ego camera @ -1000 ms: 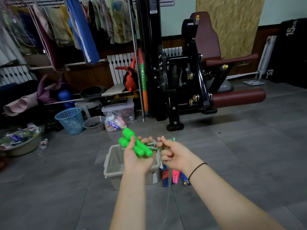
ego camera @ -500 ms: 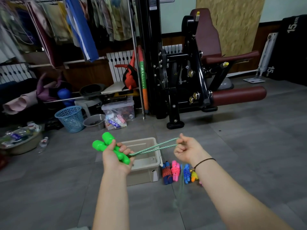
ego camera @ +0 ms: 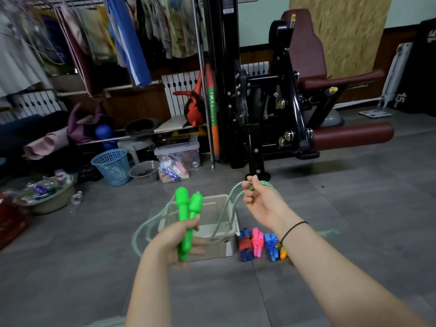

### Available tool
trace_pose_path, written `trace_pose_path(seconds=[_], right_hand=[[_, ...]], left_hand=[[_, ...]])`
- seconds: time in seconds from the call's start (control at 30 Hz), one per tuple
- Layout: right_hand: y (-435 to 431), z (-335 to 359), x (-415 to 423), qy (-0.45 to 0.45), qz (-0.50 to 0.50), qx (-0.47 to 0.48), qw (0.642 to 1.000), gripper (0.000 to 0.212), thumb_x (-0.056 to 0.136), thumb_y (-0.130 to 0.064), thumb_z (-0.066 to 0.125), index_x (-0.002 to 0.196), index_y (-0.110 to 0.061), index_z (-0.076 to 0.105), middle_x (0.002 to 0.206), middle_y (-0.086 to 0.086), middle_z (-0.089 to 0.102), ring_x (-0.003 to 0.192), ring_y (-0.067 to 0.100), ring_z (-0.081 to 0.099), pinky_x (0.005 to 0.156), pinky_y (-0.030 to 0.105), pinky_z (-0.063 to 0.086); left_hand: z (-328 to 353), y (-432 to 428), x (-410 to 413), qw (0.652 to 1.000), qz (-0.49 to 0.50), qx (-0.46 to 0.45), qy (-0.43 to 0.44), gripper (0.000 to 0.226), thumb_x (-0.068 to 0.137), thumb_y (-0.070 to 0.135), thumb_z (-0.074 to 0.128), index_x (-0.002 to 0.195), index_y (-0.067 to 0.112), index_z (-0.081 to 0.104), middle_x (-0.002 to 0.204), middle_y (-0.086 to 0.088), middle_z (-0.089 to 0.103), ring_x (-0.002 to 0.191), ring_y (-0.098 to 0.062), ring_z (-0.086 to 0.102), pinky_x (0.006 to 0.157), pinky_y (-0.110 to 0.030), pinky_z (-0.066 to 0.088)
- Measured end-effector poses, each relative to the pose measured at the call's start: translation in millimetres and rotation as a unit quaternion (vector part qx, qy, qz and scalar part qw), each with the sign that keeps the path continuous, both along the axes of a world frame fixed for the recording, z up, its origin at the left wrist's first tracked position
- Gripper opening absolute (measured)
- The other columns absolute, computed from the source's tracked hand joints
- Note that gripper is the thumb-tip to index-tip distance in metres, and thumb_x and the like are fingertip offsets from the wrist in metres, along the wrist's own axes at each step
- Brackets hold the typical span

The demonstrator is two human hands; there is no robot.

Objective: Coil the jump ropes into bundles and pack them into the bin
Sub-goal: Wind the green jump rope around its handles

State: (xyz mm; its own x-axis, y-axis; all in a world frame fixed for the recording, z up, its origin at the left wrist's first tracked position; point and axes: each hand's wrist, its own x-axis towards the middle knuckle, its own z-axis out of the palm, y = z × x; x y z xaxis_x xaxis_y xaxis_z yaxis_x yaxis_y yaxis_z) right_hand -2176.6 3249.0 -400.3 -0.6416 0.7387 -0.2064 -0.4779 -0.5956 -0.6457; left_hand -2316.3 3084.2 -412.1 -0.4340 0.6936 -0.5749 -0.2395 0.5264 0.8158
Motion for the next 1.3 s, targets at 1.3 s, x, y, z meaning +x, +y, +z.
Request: trace_pose_path(seconds=[1.3], right_hand=[[53.4, -11.8, 37.7, -0.028, -0.089, -0.087, 0.992, 0.022, 0.099, -0.021, 0.044, 0.079, -0.012, 0.05, 0.061, 0.0, 0.056, 0.026, -0.001, 0.035, 0.028, 0.01, 0.022]], left_hand=[[-7.8, -32.1, -71.1, 0.782, 0.569, 0.195, 0.16, 0.035, 0.086, 0.033, 0.058, 0.098, 0.0, 0.063, 0.082, -0.012, 0.062, 0.07, -0.026, 0.058, 0.064, -0.035, 0.045]])
